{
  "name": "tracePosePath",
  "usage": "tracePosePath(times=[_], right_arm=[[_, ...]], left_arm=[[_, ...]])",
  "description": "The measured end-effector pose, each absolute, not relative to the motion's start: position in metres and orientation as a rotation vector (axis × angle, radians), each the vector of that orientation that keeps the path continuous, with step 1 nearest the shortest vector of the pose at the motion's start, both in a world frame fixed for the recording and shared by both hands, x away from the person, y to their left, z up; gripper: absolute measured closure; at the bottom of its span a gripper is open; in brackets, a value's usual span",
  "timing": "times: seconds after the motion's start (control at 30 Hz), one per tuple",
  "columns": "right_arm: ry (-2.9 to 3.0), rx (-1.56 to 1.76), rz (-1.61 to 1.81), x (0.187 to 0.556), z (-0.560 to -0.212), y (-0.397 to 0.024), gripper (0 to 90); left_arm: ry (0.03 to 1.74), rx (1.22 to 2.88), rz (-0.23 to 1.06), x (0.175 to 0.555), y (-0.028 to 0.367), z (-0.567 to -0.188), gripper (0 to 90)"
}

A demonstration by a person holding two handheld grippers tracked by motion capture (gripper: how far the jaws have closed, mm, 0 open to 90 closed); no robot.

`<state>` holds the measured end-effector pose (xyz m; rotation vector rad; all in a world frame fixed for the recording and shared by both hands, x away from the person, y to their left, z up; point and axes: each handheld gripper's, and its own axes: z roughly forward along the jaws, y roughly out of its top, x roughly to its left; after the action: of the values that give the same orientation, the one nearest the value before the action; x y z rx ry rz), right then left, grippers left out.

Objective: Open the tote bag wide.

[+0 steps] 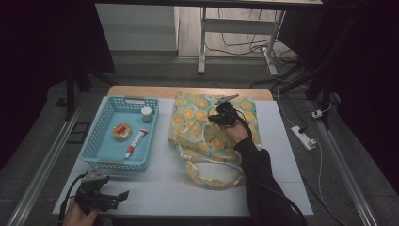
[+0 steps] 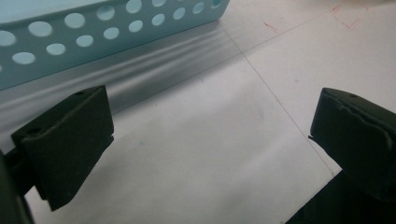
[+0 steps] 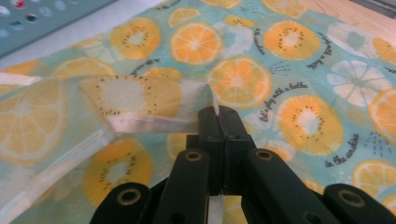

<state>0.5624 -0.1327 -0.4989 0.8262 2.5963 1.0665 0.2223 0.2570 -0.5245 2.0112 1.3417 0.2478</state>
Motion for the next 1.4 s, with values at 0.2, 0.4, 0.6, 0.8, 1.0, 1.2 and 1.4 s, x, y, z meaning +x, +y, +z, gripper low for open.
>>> tracePosePath(times=[0.2, 0.4, 0.6, 0.8, 1.0, 1.2, 1.4], right_arm=[[2.622, 0.861, 0.968, 0.567, -0.514, -0.133, 89.2], [2.626, 0.878, 0.961, 0.567, -0.515, -0.135, 82.5], [2.605, 0.879, 0.985, 0.564, -0.507, -0.138, 66.2], [2.611, 0.869, 1.02, 0.558, -0.5, -0.138, 58.8], [2.627, 0.855, 1.067, 0.549, -0.49, -0.14, 50.7], [2.623, 0.853, 1.076, 0.54, -0.484, -0.144, 40.9], [2.647, 0.835, 1.071, 0.527, -0.479, -0.146, 28.6]], left_arm=[[1.342, 2.012, 0.249, 0.222, 0.257, -0.525, 0.0], [1.34, 2.012, 0.253, 0.222, 0.257, -0.524, 0.0], [1.339, 2.011, 0.255, 0.222, 0.257, -0.524, 0.0], [1.339, 2.01, 0.257, 0.221, 0.257, -0.524, 0.0], [1.341, 2.008, 0.257, 0.221, 0.257, -0.524, 0.0], [1.34, 2.007, 0.259, 0.221, 0.257, -0.524, 0.0], [1.339, 2.007, 0.258, 0.221, 0.257, -0.524, 0.0]])
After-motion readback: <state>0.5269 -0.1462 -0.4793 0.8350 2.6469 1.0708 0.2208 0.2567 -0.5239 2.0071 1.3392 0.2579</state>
